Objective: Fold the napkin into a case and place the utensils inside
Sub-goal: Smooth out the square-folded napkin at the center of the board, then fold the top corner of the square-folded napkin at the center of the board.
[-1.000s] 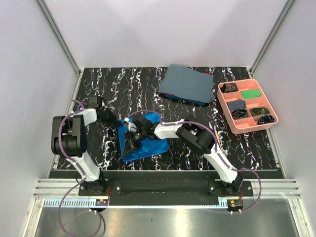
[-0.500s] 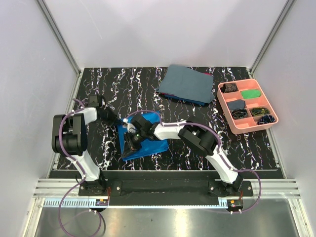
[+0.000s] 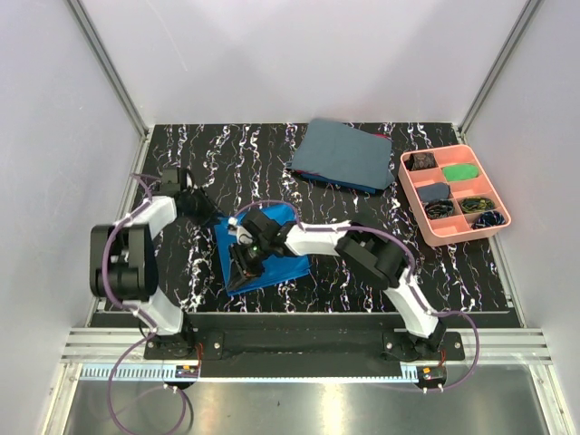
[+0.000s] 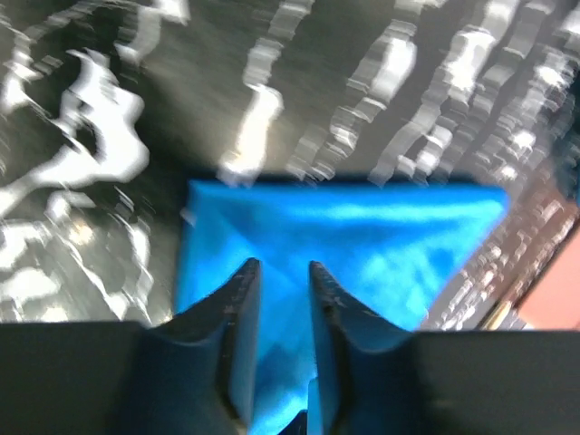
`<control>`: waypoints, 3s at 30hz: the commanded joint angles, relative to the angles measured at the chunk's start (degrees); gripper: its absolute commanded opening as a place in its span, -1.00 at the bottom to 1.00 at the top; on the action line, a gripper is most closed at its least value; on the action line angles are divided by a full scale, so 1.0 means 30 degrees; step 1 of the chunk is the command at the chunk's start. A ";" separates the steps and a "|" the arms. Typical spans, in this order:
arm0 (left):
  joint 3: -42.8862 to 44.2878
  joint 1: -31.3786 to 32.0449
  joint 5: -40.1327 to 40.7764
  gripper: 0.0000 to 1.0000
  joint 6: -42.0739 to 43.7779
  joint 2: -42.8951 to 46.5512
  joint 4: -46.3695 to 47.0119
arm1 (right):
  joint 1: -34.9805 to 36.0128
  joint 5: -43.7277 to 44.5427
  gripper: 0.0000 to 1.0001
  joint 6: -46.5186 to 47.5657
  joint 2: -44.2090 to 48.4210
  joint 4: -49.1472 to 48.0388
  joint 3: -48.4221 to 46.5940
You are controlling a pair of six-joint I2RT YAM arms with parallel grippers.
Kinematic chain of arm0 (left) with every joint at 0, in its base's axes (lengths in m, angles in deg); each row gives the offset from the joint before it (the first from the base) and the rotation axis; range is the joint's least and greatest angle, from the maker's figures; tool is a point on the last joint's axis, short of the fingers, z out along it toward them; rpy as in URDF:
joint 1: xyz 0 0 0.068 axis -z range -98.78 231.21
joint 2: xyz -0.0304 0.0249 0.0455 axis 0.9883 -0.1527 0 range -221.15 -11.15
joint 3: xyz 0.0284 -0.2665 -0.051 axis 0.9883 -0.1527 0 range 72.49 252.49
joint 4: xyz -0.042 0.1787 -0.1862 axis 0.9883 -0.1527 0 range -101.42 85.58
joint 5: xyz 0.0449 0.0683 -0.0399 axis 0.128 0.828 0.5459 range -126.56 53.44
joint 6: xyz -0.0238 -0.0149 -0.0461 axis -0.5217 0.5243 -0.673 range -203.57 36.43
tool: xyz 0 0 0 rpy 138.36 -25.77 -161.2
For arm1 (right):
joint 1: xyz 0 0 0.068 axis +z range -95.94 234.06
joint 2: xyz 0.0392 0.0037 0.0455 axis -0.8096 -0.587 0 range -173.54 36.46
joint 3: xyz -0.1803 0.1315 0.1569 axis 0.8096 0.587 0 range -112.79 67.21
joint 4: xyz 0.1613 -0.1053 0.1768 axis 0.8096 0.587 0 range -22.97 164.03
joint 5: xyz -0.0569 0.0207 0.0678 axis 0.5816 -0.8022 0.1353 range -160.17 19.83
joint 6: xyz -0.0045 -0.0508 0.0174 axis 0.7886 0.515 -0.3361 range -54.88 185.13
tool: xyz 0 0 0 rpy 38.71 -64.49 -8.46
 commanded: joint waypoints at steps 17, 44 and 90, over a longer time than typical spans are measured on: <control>-0.5061 1.1454 1.0821 0.02 -0.3379 1.2659 -0.5291 | -0.4697 1.0537 -0.21 -0.0614 1.0060 0.8066 0.7718; -0.8110 1.1959 1.1033 -0.18 -0.5052 1.3860 -0.5503 | -0.6017 0.8281 -0.45 -0.0232 0.8975 0.5078 0.9097; -0.7084 1.1930 1.1384 -0.17 -0.4934 1.2338 -0.5269 | -0.6046 0.7434 -0.99 0.1496 1.0382 0.6309 0.7545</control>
